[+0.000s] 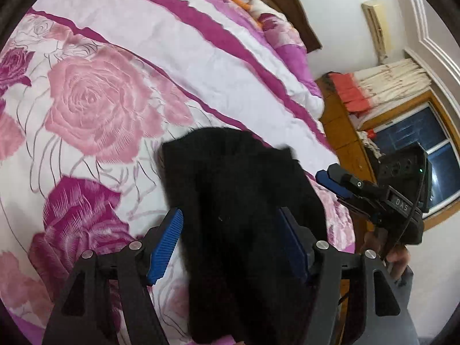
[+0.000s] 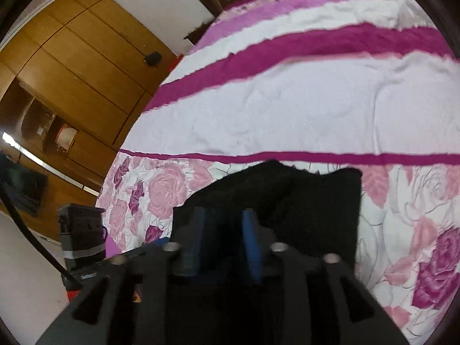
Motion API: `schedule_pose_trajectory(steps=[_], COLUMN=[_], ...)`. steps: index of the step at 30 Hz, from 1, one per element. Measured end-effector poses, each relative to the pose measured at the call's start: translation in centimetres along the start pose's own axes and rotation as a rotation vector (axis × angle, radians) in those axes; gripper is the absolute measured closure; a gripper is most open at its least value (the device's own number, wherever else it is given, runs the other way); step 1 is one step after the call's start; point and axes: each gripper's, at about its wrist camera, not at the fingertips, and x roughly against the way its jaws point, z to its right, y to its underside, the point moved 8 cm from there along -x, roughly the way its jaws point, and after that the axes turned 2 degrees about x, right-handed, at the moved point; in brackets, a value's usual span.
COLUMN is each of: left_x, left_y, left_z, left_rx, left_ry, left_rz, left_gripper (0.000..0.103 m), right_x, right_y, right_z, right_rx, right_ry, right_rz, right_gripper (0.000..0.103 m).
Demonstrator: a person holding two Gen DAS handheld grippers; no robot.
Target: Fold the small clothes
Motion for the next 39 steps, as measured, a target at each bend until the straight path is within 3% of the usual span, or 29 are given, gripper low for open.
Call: schedule_pose_trajectory(steps=[3, 6, 8, 11, 15, 20, 23, 25, 30, 37, 38, 39], left_x=[0.8, 0.6, 0.4, -0.2, -0.6, -0.6, 0.0, 0.1, 0.1, -2.7, -2.8, -2.8], left_y=[0.3, -0.4, -0.6, -0.6, -0.9, -1.4, -1.3, -1.3, -1.8, -1.8, -1.8, -1.9], left_z=[0.1, 0.0, -0.3, -1.6, -1.5, -0.5, -0.4, -0.1, -0.1, -0.5, -0.3, 0.1], left_rx=[0.011, 0.062, 0.093, 0.129, 0.124, 0.103, 0.108, 0.115, 0.113, 0.105, 0.094, 0.076], left_ry=[0.036, 0.080, 0.105, 0.058, 0.075, 0.078, 0.078, 0.116, 0.121, 0.037, 0.031, 0.032], left_rz=[0.033, 0.050, 0.044, 0.029, 0.024, 0.058, 0.086, 0.090, 0.113, 0.043, 0.049, 0.062], left_gripper=[0.053, 0.053, 0.053, 0.053, 0.053, 0.053, 0.053, 0.053, 0.053, 0.053, 0.057, 0.072], right_x=[-0.8, -5.5, -9.2, -11.5, -5.9, 0.8, 2.3, 2.5, 1.8, 1.6, 1.6, 1.6], right_y=[1.2, 2.0, 2.2, 1.8, 1.0, 2.5, 4.1, 4.7, 5.6, 5.7, 5.7, 5.7], right_z=[-0.9, -2.2, -3.7, -5.0, -4.3, -1.4, 0.5, 1.6, 3.4, 3.2, 3.2, 3.1], right_rx=[0.039, 0.057, 0.056, -0.006, -0.048, -0.047, -0.056, -0.073, -0.118, -0.110, -0.108, -0.106], right_ry=[0.008, 0.013, -0.047, -0.173, -0.255, -0.220, -0.174, -0.165, -0.180, -0.180, -0.178, -0.177], right_rz=[-0.050, -0.108, -0.130, -0.090, 0.080, 0.166, 0.157, 0.153, 0.139, 0.146, 0.145, 0.144], right_gripper=[0.069, 0.083, 0.084, 0.089, 0.088, 0.082, 0.081, 0.081, 0.081, 0.081, 0.081, 0.081])
